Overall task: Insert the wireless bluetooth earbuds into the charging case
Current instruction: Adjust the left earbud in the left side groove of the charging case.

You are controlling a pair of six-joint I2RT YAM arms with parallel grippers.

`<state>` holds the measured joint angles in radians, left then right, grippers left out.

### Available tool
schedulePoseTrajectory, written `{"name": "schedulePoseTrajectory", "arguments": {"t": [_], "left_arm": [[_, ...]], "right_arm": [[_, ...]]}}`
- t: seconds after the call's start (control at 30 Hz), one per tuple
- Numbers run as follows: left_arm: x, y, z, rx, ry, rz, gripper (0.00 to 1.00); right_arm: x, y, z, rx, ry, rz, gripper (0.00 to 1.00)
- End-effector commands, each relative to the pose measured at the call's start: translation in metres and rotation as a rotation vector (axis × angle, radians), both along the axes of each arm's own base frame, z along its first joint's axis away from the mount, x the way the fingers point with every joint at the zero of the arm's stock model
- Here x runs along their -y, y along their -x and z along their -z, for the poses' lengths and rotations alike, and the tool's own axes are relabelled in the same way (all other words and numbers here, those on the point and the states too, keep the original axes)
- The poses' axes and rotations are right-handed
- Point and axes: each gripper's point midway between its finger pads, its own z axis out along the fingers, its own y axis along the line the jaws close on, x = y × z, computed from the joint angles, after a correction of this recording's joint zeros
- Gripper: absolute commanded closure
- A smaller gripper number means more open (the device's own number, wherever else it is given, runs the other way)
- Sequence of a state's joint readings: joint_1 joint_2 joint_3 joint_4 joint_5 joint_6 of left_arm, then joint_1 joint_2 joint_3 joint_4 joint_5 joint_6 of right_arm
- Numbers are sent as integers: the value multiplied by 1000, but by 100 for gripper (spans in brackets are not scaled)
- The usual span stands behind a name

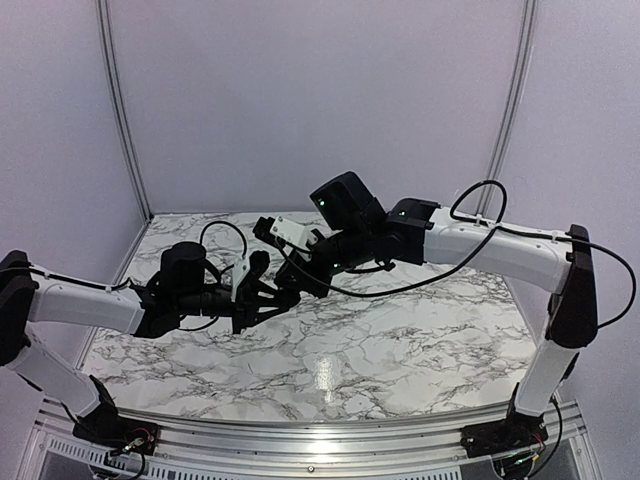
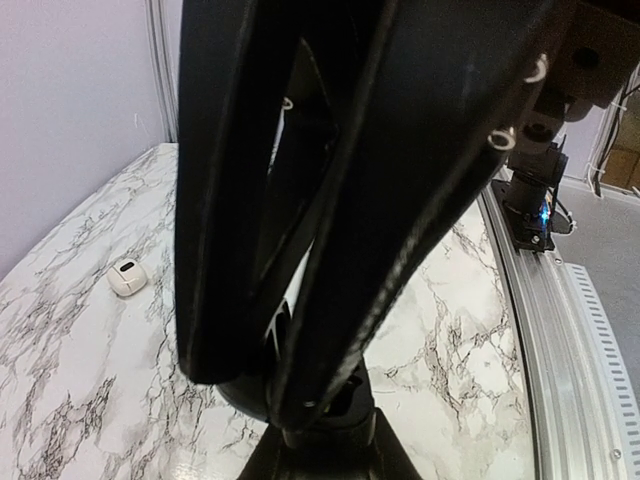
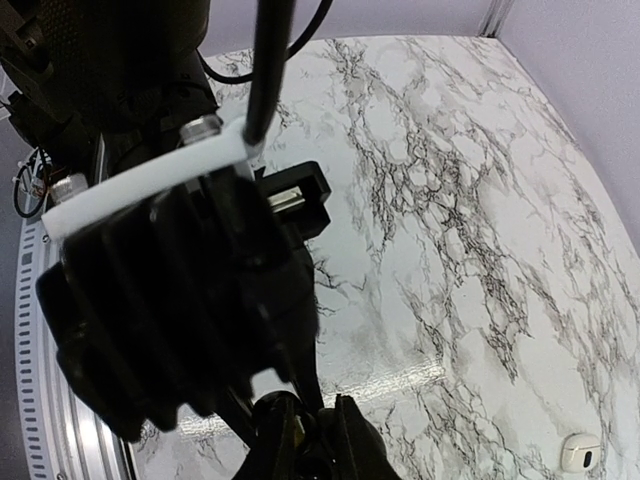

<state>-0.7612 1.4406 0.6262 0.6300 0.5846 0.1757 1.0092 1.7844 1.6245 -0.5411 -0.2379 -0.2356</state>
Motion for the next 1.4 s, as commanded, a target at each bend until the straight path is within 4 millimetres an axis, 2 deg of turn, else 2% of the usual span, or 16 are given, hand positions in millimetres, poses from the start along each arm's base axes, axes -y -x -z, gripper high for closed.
{"name": "schedulePoseTrajectory", "arguments": {"t": [0.0, 0.37, 0.73, 1.37], "left_arm": [[1, -3, -28, 38, 58, -6, 100], [-8, -8, -45, 29, 136, -28, 100], [-14, -12, -54, 33, 186, -49, 100], [-21, -13, -71, 22, 270, -44, 100]], "right_arm": [[-1, -3, -15, 6, -29, 4, 86], [4, -3, -18, 24, -39, 17, 89], [9, -5, -26, 52, -64, 41, 98], [7, 2, -21, 25, -70, 5, 100]]}}
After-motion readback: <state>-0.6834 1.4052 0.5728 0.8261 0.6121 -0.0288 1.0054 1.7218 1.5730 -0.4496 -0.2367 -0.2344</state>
